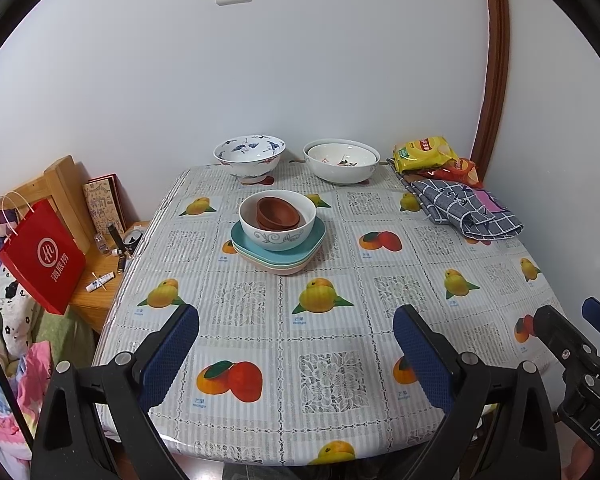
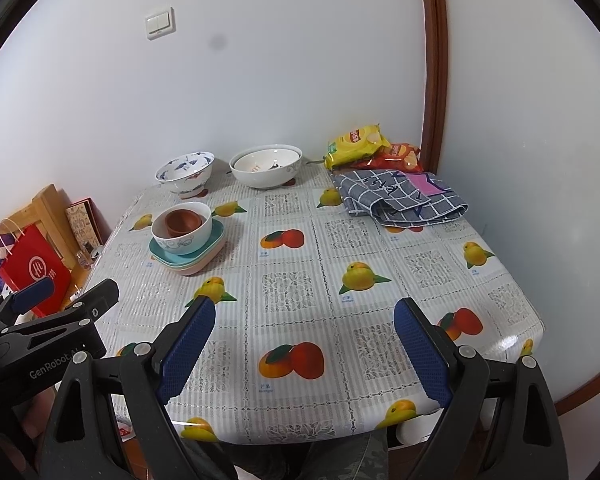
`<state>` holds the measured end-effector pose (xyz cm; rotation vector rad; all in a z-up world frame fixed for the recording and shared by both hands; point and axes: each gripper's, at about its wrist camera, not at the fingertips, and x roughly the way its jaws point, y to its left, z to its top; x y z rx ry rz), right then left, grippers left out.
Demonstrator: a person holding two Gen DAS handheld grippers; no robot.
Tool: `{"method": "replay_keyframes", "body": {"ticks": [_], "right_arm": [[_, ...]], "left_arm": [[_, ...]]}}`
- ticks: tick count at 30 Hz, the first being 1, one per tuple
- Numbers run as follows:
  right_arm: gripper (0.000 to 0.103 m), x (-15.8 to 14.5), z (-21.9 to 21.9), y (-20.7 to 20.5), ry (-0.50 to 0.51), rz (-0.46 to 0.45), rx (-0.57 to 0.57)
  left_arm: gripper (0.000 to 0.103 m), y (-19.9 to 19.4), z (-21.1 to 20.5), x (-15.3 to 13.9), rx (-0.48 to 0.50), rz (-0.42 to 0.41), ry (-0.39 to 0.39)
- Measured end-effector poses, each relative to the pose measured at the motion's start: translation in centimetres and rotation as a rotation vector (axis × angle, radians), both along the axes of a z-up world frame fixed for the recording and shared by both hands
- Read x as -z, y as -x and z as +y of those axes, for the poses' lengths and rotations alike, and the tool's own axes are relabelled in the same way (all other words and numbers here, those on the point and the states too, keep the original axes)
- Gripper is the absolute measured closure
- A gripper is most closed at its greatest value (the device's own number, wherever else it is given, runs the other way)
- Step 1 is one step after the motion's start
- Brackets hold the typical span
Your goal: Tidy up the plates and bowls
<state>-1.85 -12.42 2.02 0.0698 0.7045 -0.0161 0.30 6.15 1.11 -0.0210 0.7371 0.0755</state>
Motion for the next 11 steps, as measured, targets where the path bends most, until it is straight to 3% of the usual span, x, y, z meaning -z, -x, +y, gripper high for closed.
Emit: {"method": "replay_keyframes", "body": {"ticks": [11], "right_arm": [[0.013, -0.38, -0.01, -0.33, 0.0, -0.016, -0.002]], "left_arm": [[0.005, -0.8, 0.12, -0.73, -0.01, -0.022, -0.018]]}}
